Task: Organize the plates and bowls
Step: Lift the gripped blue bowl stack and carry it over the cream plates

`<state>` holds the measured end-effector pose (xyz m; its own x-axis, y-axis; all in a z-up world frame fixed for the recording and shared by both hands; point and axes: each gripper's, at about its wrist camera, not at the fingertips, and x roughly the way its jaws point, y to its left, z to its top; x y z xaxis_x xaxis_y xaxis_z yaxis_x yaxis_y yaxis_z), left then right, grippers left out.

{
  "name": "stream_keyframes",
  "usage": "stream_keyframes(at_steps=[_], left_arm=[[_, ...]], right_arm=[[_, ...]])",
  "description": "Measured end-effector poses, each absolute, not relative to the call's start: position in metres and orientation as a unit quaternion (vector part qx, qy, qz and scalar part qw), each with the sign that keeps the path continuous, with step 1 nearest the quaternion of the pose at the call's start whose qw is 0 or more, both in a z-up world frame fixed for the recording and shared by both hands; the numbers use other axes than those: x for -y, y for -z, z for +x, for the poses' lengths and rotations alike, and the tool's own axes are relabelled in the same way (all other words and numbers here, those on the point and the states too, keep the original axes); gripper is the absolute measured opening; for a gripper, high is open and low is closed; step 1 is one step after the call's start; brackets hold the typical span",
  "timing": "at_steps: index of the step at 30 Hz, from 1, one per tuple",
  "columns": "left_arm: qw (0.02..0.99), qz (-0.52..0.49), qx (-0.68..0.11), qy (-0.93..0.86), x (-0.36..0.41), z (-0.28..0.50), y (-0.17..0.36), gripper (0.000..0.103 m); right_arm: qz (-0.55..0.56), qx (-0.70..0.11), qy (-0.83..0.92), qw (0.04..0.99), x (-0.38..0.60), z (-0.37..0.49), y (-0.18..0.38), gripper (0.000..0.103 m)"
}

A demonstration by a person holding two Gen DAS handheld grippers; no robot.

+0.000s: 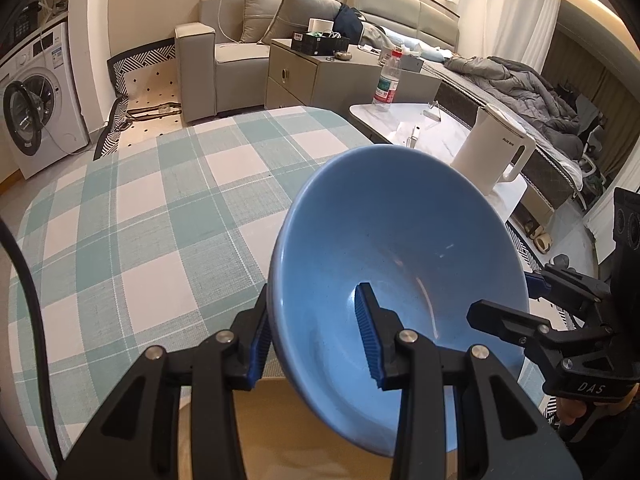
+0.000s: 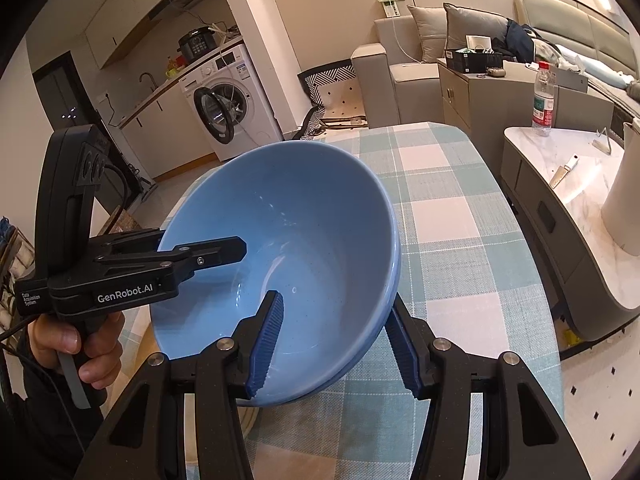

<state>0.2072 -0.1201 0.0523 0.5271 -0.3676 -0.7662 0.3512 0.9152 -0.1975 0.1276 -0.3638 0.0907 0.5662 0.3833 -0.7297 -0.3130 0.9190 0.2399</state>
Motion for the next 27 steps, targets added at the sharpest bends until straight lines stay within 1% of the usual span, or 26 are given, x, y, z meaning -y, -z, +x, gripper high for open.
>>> stream_keyframes(at_steps=[27], left_arm=[[0.883,-0.021,-0.424,0.199,0.106,0.190,-0.067,0.038]], right_arm=[[0.028,-0.409,-0.207,0.888,0.353,0.113,-0.108,0.054]])
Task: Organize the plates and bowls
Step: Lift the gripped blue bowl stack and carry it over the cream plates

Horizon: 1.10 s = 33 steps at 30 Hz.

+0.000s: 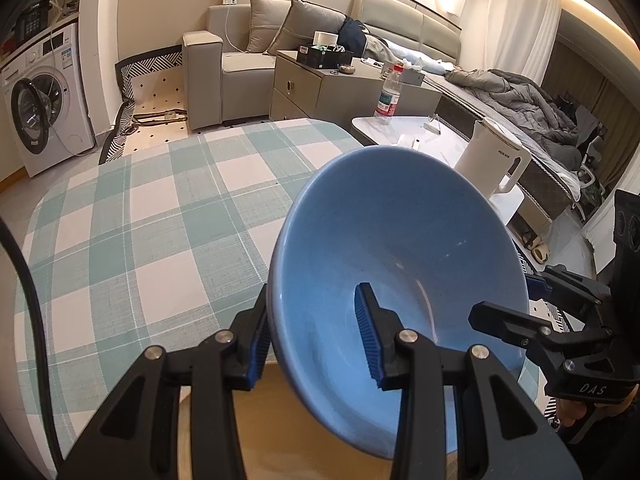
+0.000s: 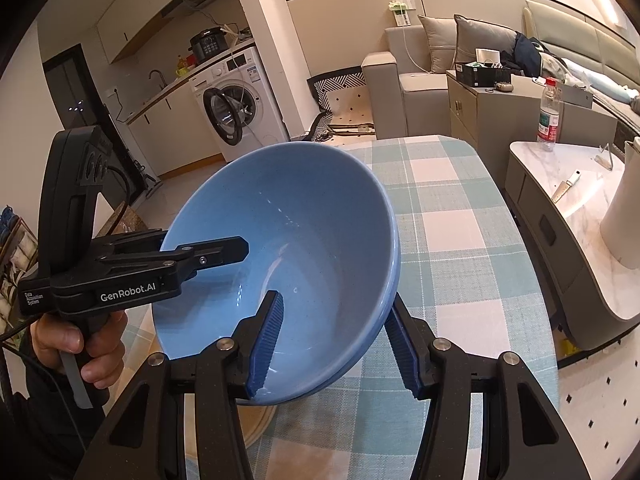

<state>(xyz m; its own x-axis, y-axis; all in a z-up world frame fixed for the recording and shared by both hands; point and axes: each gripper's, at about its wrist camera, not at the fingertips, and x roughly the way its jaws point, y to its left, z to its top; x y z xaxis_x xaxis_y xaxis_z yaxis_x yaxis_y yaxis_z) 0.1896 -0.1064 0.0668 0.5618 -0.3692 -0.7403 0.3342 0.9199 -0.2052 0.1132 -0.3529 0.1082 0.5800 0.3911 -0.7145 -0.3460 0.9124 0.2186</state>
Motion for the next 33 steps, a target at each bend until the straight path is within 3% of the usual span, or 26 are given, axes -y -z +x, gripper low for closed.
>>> stream_keyframes(at_steps=[33], left_arm=[[0.904,-0.048,-0.401,0.138,0.047,0.137,-0.076,0.038]], right_arm=[[-0.003,-0.401,-0.275,0.874,0.294,0.088,-0.115,0.054]])
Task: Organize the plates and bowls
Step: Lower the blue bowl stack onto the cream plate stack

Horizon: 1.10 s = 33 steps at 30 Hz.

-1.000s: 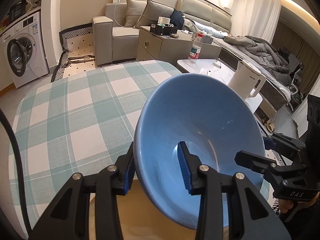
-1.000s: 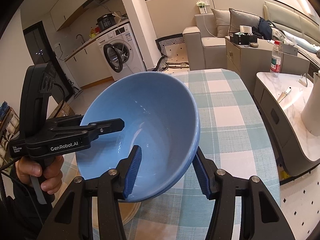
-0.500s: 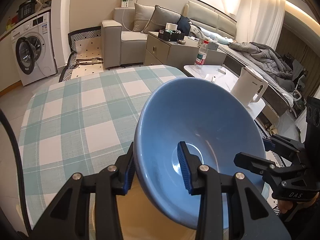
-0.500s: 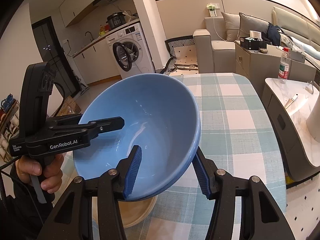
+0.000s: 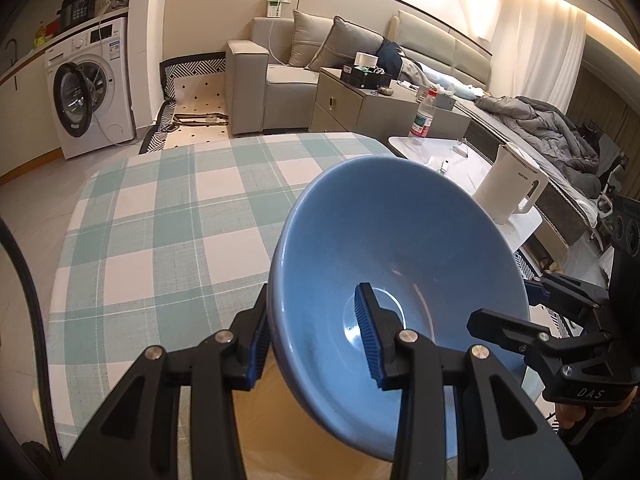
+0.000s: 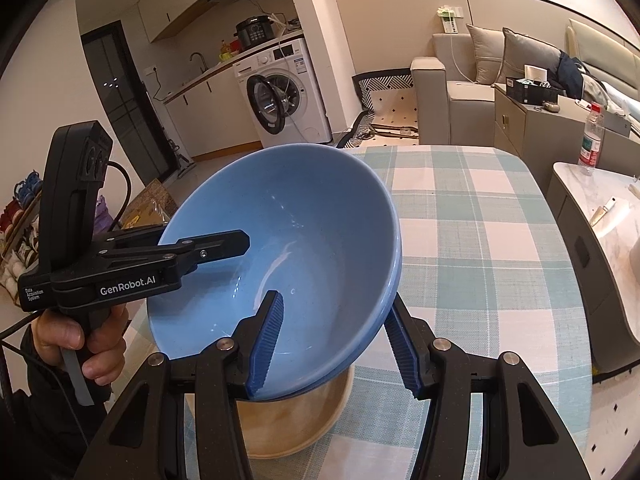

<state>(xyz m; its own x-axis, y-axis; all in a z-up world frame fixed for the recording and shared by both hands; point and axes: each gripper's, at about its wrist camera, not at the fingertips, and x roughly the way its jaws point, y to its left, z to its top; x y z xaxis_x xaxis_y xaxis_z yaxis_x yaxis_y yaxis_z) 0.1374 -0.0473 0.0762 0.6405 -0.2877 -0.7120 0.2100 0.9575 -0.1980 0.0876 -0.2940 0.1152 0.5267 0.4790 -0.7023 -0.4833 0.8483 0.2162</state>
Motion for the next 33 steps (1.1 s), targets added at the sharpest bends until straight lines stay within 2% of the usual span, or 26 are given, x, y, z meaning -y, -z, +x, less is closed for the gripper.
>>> stream_keyframes(at_steps=[33], left_arm=[[0.901,-0.069,-0.418,0.092,0.006,0.111,-0.059,0.038]], right_arm=[[-0.023,-0.436,-0.319,0.841,0.251,0.080,-0.094,0.054]])
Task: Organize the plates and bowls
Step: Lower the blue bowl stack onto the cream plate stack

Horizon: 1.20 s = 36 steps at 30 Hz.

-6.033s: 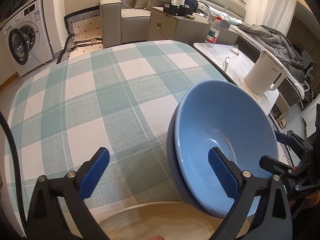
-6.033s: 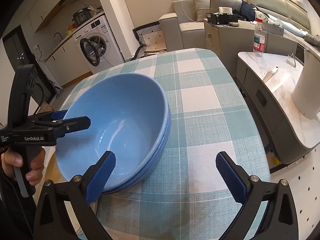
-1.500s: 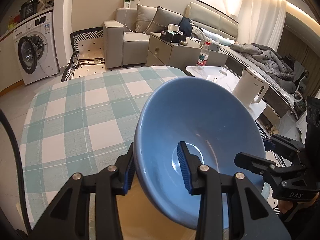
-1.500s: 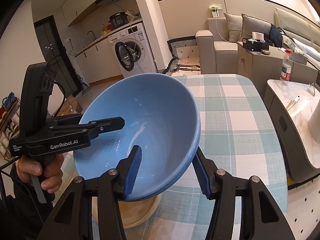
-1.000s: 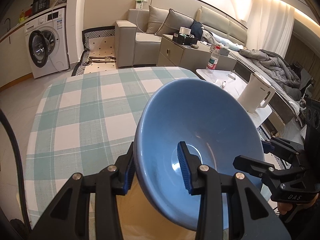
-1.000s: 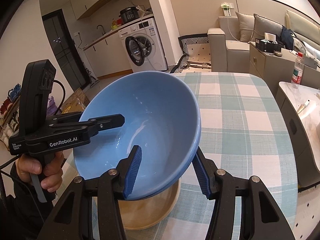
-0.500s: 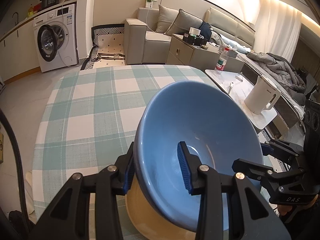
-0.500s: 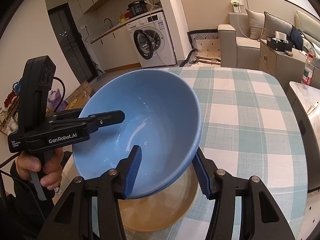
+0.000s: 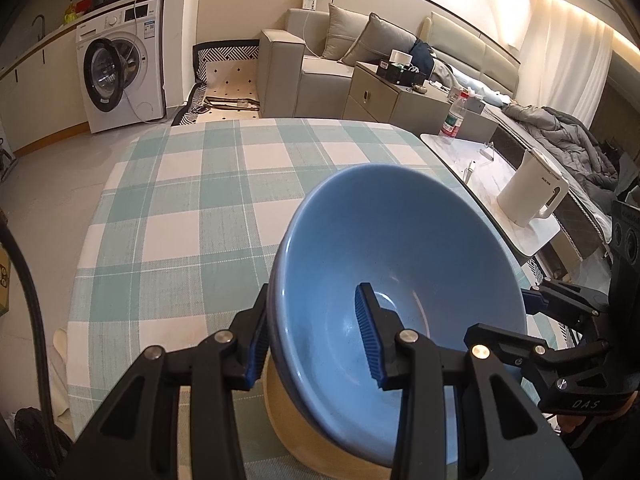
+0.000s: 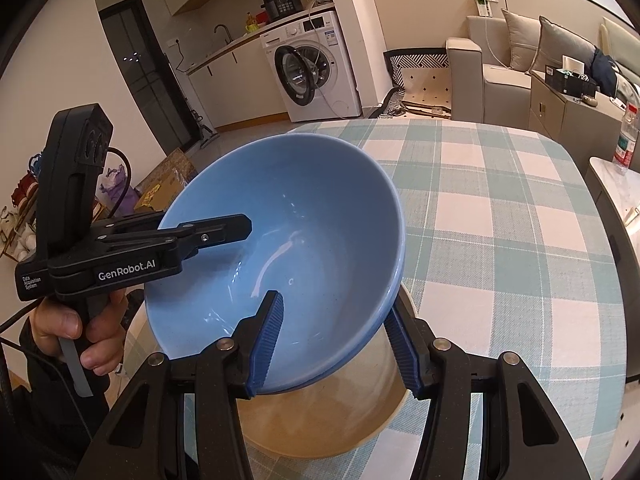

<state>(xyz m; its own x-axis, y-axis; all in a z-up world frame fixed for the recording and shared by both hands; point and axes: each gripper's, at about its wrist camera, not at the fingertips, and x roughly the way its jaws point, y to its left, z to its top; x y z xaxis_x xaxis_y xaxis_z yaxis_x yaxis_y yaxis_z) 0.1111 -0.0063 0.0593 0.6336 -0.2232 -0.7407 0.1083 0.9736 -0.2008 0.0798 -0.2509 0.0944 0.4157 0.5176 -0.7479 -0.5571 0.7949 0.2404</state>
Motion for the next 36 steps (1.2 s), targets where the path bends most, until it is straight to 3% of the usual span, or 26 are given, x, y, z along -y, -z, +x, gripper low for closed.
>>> stream_keyframes(at_steps=[36], left_arm=[[0.888,-0.075,-0.447,0.079,0.001,0.120,-0.028,0.038]], right_arm=[[-0.029,-0.447,-0.315,0.837,0.240,0.091,-0.087,0.054]])
